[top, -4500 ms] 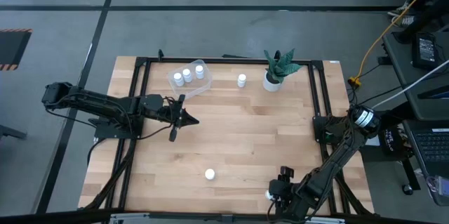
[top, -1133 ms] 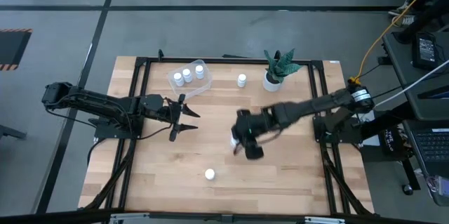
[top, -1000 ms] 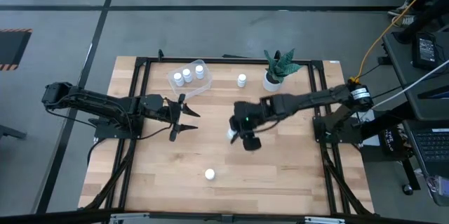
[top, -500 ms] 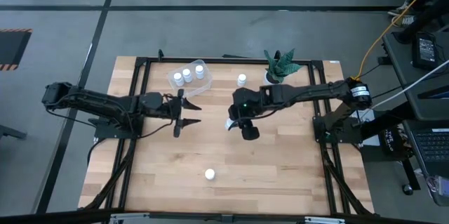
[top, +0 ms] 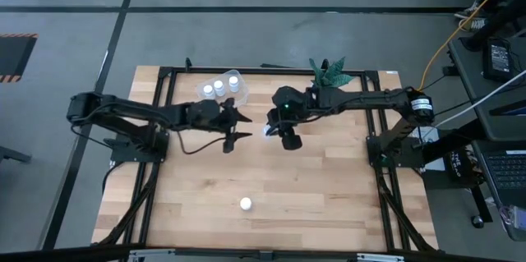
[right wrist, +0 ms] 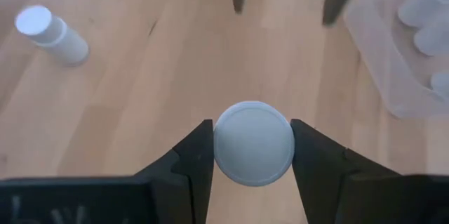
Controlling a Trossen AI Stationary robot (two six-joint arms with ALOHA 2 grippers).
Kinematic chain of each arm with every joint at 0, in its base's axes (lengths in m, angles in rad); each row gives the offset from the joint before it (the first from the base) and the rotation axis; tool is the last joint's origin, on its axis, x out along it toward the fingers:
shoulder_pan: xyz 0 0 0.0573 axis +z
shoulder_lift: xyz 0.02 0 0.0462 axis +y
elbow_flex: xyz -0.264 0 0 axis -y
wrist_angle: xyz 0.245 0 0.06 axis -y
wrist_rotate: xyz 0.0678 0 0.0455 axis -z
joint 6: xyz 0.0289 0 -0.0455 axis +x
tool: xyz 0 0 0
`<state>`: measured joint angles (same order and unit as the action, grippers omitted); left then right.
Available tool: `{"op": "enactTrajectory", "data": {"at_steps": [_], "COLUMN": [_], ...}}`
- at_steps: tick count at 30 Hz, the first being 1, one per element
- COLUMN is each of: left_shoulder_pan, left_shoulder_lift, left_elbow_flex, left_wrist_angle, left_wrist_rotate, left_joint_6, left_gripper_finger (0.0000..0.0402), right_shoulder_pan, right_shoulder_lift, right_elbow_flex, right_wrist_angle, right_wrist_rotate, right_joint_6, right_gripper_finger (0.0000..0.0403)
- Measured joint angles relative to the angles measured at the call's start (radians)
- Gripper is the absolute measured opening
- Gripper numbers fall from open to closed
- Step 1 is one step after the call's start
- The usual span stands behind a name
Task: Pick and place pill bottles into a basket
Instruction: Put the white pill bottle into the transparent container
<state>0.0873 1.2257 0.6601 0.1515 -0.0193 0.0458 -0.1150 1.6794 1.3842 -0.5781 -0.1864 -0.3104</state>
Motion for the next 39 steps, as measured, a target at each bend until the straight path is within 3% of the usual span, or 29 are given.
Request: {"op": "enactTrajectory", "data": {"at_steps": [7, 16, 22, 39], "left_shoulder_pan": [0.066, 0.063, 0.063, 0.063], "left_shoulder_lift": [0.1, 0.188, 0.189, 0.187], "left_elbow_flex": [0.093, 0.236, 0.249, 0.251], "left_wrist_angle": [-0.047, -0.196, -0.2, -0.19], "left_wrist_rotate": [0.119, 0.118, 0.115, 0.102], "left_joint_6": [0.012, 0.075, 0.096, 0.098], "left_gripper_finger": [0.0219, 0.0219, 0.0219, 0.0219], "right_shoulder_pan": [-0.033, -0.06, -0.06, -0.059], "right_shoulder_lift": [0.0, 0.0, 0.0, 0.039], "right_elbow_flex": [0.0, 0.012, 0.068, 0.068], "right_wrist_angle": [-0.018, -0.01, -0.031, 0.015], "right_wrist_rotate": [-0.023, -0.053, -0.056, -0.079], "right_joint_6": [-0.07, -0.09, -0.131, -0.174], "right_gripper_finger": [0.015, 0.015, 0.015, 0.015]}}
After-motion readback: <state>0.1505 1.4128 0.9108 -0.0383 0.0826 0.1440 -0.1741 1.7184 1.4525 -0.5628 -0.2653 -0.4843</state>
